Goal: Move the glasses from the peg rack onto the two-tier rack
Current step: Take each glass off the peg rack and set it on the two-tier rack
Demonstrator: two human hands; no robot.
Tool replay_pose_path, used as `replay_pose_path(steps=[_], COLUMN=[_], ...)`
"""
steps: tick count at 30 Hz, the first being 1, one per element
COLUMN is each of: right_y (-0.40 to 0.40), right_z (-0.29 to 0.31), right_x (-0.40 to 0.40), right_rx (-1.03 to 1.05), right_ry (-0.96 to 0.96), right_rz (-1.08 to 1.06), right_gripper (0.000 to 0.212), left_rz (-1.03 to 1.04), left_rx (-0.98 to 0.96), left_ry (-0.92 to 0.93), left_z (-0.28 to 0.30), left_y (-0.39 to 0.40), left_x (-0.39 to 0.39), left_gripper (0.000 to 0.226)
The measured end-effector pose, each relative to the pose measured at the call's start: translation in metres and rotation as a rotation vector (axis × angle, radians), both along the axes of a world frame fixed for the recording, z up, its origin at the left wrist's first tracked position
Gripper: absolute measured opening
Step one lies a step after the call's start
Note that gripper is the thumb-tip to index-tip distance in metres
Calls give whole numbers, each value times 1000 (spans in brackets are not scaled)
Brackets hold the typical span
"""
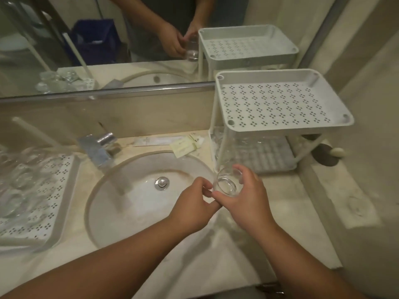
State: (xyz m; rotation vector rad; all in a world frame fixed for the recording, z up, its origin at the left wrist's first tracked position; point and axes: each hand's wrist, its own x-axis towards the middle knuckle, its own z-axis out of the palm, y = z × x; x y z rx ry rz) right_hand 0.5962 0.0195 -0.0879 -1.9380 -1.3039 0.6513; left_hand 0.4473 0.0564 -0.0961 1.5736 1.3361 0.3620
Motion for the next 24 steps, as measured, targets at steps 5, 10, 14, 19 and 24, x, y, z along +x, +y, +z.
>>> replay_pose_path(steps=[5,10,14,19,24], right_y=[10,24,39,61,84], right_z=[-11,-18,-22,-30,-43], right_x=[41,76,97,113,125], right_rx=[-18,-56,-81,-99,-161], right_ry=[-27,-49,-67,-65,-27], right_rz=[-8,-9,-20,-29,-26], right_gripper=[81,80,80,78,73], left_rz=[84,93,188,272,287], left_rx=[-219,-388,-572,-693,-709], left_ry=[-113,-222,-364,-481,-453], left_z=[-5,-4,4,2,-9], left_y=[3,9,20,36,52], left_x=[43,77,102,123,136], left_gripper=[32,53,46,43,38])
